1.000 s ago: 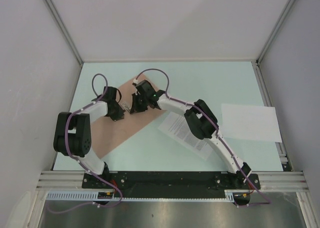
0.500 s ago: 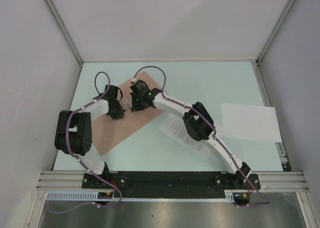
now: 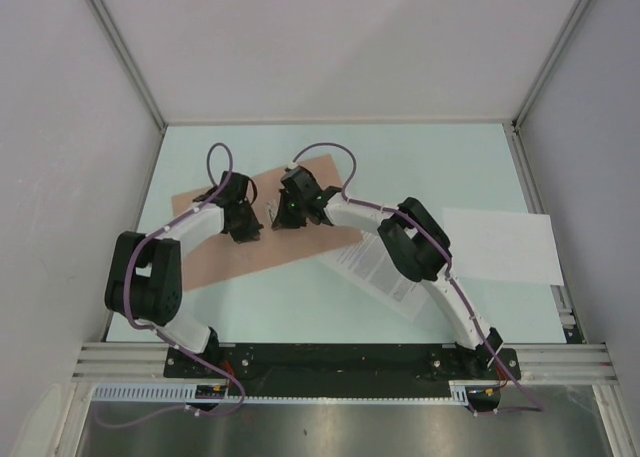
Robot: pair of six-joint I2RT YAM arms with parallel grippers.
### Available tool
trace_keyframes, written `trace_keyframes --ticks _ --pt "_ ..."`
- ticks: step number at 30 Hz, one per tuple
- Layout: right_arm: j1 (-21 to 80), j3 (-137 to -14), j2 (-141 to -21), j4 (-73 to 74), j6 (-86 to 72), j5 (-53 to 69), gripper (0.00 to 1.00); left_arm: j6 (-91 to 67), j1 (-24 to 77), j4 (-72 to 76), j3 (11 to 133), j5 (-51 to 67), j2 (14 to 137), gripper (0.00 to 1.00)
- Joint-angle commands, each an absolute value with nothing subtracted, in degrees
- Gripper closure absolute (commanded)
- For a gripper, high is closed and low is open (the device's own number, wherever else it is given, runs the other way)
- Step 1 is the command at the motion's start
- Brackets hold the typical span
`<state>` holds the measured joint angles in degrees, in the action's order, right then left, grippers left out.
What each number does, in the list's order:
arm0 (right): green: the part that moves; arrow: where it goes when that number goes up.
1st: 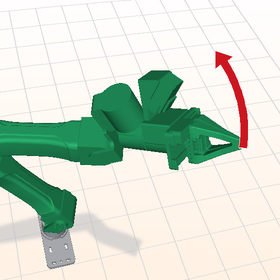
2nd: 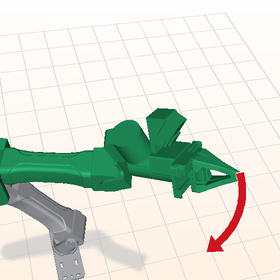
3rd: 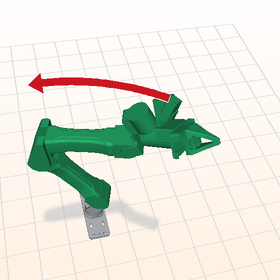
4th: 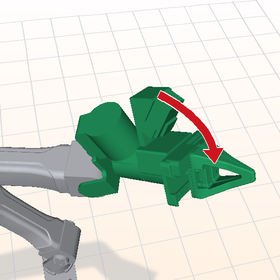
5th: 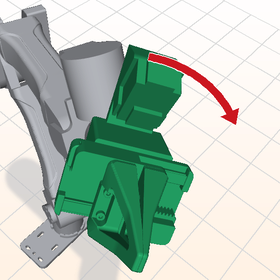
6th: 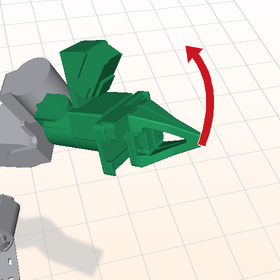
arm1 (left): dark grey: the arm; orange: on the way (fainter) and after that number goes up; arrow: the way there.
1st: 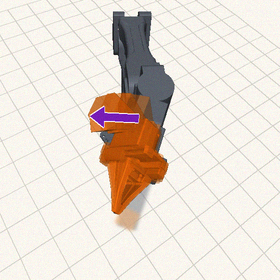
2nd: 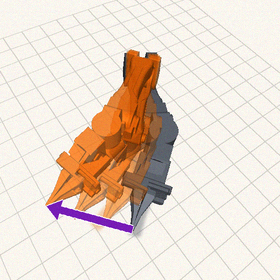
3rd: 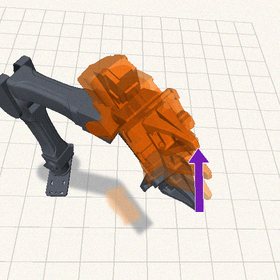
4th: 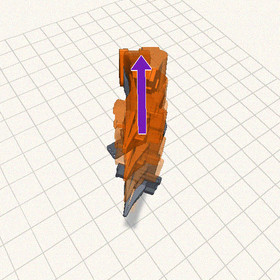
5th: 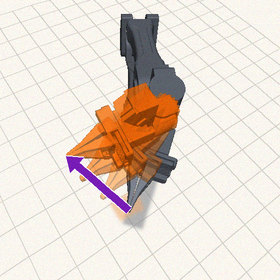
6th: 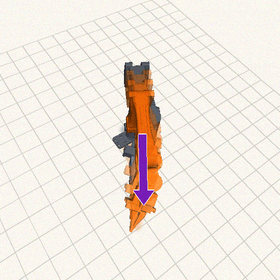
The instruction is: Put the files into the folder
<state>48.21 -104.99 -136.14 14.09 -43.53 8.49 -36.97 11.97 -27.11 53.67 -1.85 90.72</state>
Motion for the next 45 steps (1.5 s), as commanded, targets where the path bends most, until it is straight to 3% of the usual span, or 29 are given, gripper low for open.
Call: trace_keyframes --ticks 1,15,24,34,38,45 --pt "48.51 -98.27 -136.67 21.10 -44.47 6.77 1.00 -40.16 14.58 -25.05 51.07 -0.79 91.23 1.00" --pt "51.59 -91.77 -139.65 30.85 -41.74 -10.46 1.00 -44.56 16.26 -23.38 45.18 -5.28 92.37 1.00" --pt "48.70 -89.39 -134.30 23.04 -38.67 -4.76 1.00 -43.33 15.21 -23.12 43.07 -4.75 90.53 1.00" --pt "45.44 -86.93 -129.56 2.92 -42.79 18.79 1.00 -42.54 14.50 -23.03 42.98 -4.48 90.70 1.00" --pt "44.21 -86.13 -128.58 2.89 -44.73 19.08 1.00 -40.70 14.59 -23.38 43.68 -4.57 89.66 1.00" --pt "45.96 -84.30 -130.69 5.28 -43.51 17.84 1.00 -42.97 16.43 -18.64 45.88 5.18 87.27 0.97"
